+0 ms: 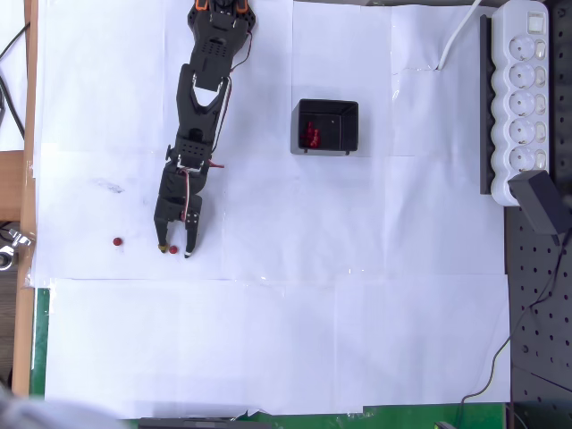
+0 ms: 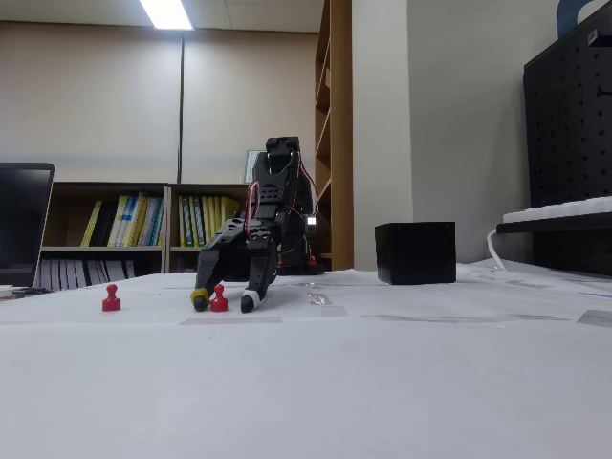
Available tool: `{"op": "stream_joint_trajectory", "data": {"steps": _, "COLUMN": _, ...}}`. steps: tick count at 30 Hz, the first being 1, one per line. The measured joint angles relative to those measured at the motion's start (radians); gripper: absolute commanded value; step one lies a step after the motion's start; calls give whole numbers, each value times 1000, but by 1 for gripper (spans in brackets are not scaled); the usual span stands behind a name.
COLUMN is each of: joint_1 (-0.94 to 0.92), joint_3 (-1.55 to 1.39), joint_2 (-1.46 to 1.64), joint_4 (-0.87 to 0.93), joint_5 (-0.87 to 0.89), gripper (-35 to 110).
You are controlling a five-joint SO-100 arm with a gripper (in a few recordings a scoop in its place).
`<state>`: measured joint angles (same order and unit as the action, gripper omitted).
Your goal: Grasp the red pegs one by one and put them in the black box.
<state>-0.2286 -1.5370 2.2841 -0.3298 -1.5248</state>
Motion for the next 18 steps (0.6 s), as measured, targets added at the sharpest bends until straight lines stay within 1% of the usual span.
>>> {"op": "stream_joint_trajectory", "data": {"steps": 2, "joint_1": 0, "joint_3": 0, "joint_2": 2, "joint_4": 0, "joint_5": 6, "gripper": 0}}
{"op": "stream_joint_trajectory", "data": {"steps": 8, "joint_1": -3, "joint_3": 0, "joint_2": -3, "joint_4": 14, "joint_5": 2, "gripper": 0}}
{"op": "stream_joint_trajectory", "data": {"steps": 11, "joint_1": -3, "joint_3": -5, "joint_2": -28, "joint_4": 72, "joint_5": -23, "gripper": 0}}
{"op": "stream_joint_trajectory", "data": {"steps": 14, "joint_1": 2, "joint_3": -46, "joint_2": -89, "joint_4": 259, "joint_5": -92, "gripper": 0}}
{"op": "stream_joint_trajectory", "data": {"steps": 18, "joint_1": 9, "joint_3": -135, "joint_2": -227, "joint_4": 701, "joint_5": -242, "gripper": 0}}
